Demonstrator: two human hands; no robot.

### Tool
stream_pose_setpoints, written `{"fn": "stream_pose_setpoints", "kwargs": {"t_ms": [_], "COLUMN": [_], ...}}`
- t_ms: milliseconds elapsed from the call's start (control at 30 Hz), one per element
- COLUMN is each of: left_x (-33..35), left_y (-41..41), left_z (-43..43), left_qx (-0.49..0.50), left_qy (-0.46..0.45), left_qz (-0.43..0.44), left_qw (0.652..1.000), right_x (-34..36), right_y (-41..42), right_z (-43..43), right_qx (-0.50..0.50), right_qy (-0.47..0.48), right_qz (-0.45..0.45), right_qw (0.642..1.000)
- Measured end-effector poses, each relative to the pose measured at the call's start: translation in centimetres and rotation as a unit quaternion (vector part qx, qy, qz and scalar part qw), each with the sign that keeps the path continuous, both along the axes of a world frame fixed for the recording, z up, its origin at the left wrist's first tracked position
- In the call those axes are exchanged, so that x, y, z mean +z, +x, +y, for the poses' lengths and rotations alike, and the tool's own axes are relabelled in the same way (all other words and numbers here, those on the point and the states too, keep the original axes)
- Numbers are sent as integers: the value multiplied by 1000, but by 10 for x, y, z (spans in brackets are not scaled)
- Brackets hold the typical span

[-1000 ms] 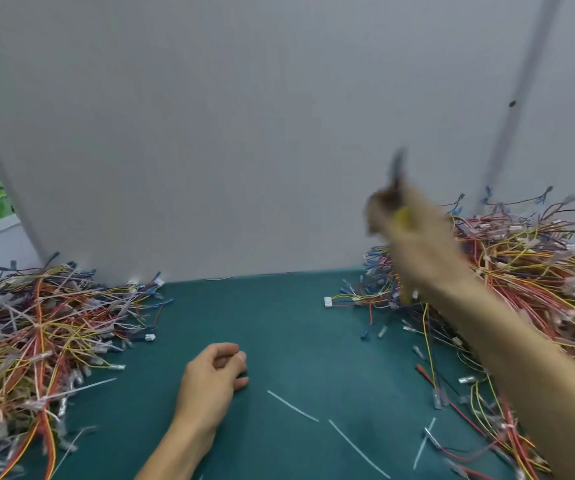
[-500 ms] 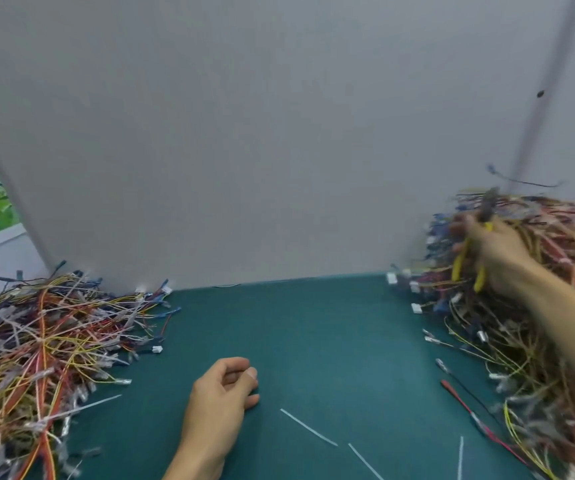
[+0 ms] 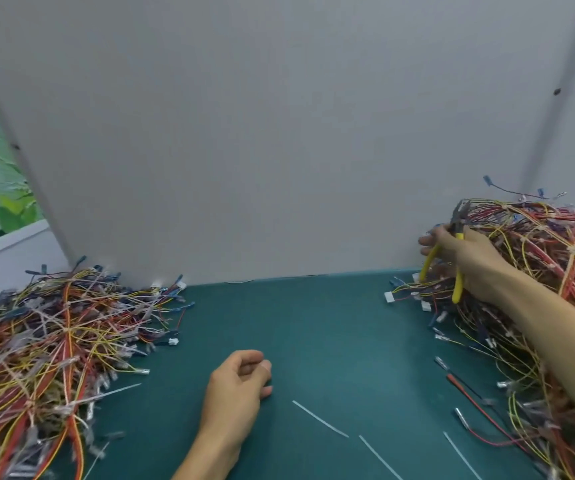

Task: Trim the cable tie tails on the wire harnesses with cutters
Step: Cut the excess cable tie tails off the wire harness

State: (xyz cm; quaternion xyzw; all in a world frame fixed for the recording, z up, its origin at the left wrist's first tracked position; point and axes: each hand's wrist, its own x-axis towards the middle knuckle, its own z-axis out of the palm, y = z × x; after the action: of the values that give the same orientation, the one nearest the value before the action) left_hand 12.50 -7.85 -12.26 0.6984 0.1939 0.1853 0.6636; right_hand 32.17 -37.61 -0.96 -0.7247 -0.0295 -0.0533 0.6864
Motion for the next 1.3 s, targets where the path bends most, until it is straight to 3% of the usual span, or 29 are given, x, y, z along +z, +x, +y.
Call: {"fn": "stream_pose_setpoints", "kwargs": {"t_ms": [200,267,433,567,767,900,967,1133,1300], "left_x": [5,8,22,37,65,80,84,77,75], "left_y": [-1,-3,-6,-11,-14,-19,-23,-31,-29], "left_z": [-2,-2,-2,16,68,104,122,156,165], "left_qx": [5,2,-22,-1,85,195,245,310,304], "left_qy": [7,5,52,202,438,591,617,565,552], "left_qz": [14,21,44,55,67,144,210,308,290], "left_qw": [1000,1000,997,978,892,769,718,700,721], "right_x": [-2,-13,-52,-86,-96,-97,-98,-100,-102], "right_y": [-60,-83,-130,-153,-154,-153,-152,-150,-150], "right_z": [47,61,84,94,98,99,99,99,98], "right_qx": [50,49,79,17,25,14,13,11,8], "right_qy": [-52,-144,-437,-582,-627,-625,-629,-635,-634], "right_qz": [-45,-48,26,-51,-94,-103,-105,-109,-112], "right_qw": [996,987,896,812,773,774,770,765,765]}}
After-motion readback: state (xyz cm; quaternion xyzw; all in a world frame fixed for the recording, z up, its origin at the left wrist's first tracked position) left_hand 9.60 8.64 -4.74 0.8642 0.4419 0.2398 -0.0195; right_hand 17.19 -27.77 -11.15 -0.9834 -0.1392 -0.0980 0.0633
